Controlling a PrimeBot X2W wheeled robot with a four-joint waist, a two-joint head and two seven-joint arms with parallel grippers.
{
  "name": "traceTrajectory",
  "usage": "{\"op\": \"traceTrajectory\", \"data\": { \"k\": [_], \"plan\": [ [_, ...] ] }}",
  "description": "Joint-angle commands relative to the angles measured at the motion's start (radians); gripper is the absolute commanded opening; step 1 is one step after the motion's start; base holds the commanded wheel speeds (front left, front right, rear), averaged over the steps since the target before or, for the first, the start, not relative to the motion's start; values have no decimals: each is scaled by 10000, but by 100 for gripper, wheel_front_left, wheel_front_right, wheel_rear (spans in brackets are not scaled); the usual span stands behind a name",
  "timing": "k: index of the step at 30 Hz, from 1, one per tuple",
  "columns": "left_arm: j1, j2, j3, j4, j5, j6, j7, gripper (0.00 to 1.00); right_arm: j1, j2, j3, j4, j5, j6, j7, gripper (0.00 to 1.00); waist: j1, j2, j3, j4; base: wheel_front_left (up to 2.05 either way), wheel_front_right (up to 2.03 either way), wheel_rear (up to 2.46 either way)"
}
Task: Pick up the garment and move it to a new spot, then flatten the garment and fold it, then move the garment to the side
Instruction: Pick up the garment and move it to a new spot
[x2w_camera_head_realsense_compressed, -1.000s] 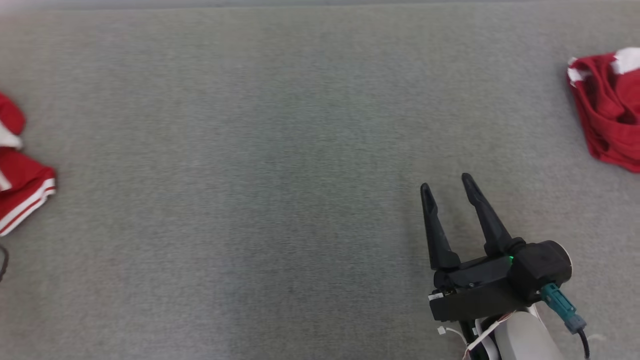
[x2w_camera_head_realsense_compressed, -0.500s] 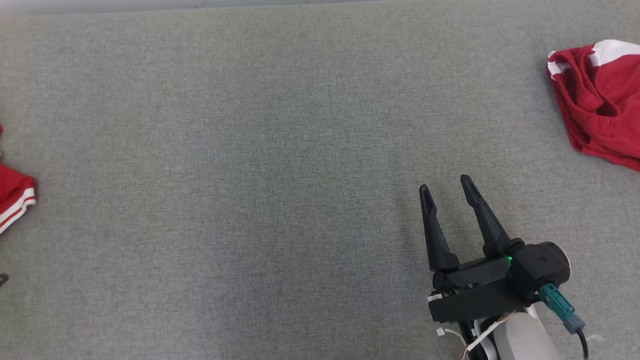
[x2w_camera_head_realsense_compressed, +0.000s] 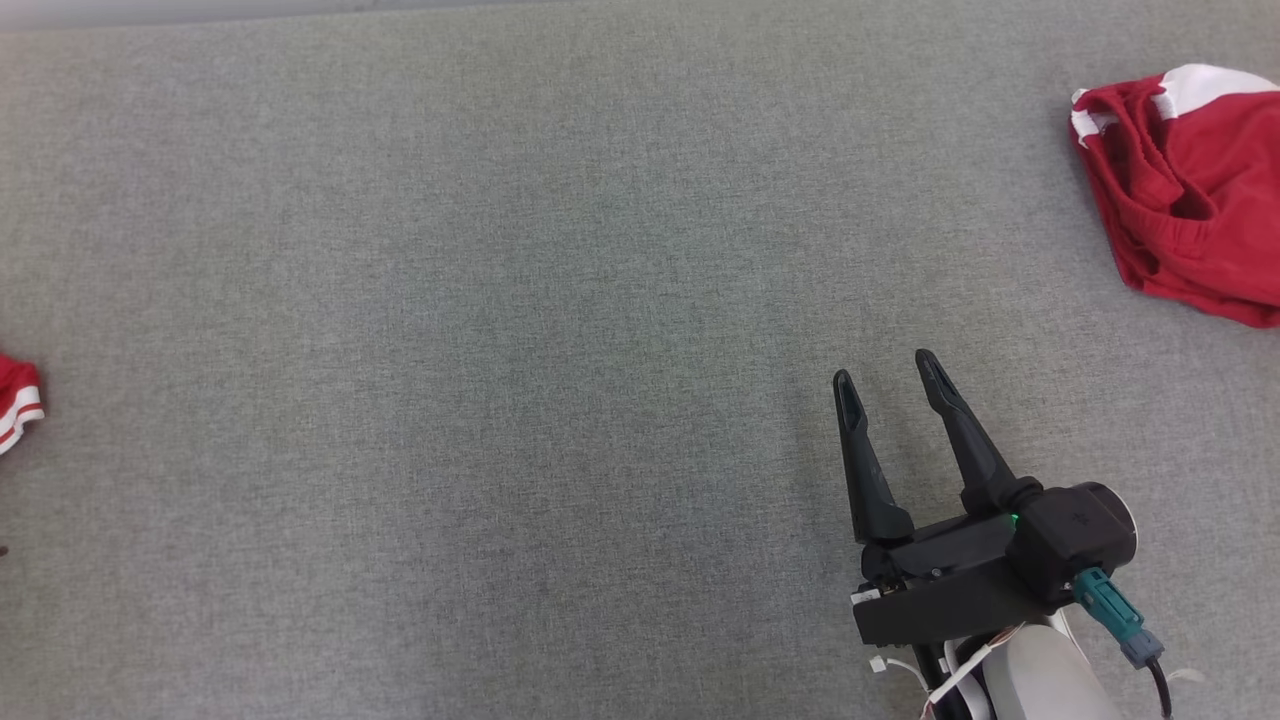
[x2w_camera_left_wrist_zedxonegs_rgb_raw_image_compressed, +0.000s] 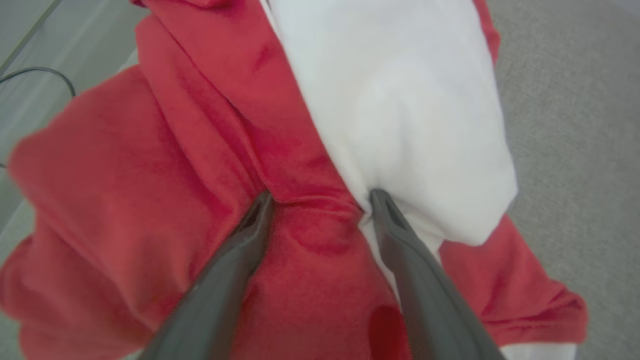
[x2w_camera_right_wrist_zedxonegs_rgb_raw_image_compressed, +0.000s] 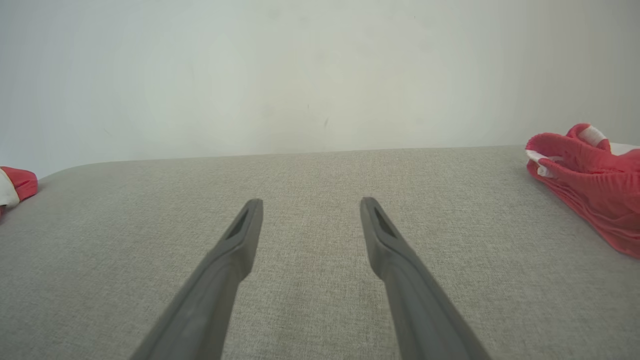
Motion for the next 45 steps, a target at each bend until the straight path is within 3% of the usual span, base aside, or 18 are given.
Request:
{"op": "traceTrajectory", "data": {
  "k": [1,3,4,5,10,19,31,38,45],
  "plan": [
    [-31,-5,-43,81,-3,55,43,100,20,14,6,-26,-78,-22,-18,100,0,-1,-3,-8,0,0,0],
    [-7,-10,-104,74,42,93,76,100,16,14,1,0,-85,-22,-18,100,0,-1,-16,-12,0,0,0],
    [12,-14,-128,80,54,111,97,44,11,14,-2,16,-100,-21,-18,100,0,-1,-23,-10,0,0,0],
    [33,-5,-150,57,75,139,30,0,2,14,-4,26,-105,-21,-18,100,0,-1,-30,-4,0,0,0],
    [223,116,-232,64,118,11,-607,0,-11,15,51,106,-118,-22,-18,100,0,-1,-143,62,0,0,0],
    [-200,151,-444,-226,196,-360,-2881,0,232,13,-64,323,-155,-21,-17,100,0,-1,-890,368,0,0,0],
    [-918,69,-1158,-1541,340,-720,-4700,0,627,13,-88,534,-6,-22,-17,100,0,-1,-1843,379,0,0,0],
    [-1281,-321,-1866,-3467,79,-795,-4655,0,872,12,-166,602,116,-21,-17,100,0,-1,-2282,-61,0,0,0],
    [-1429,-874,-2393,-6321,-212,-665,-3764,0,1007,13,-196,589,346,-21,-19,100,0,-1,-2427,-731,0,0,0]
  ]
}}
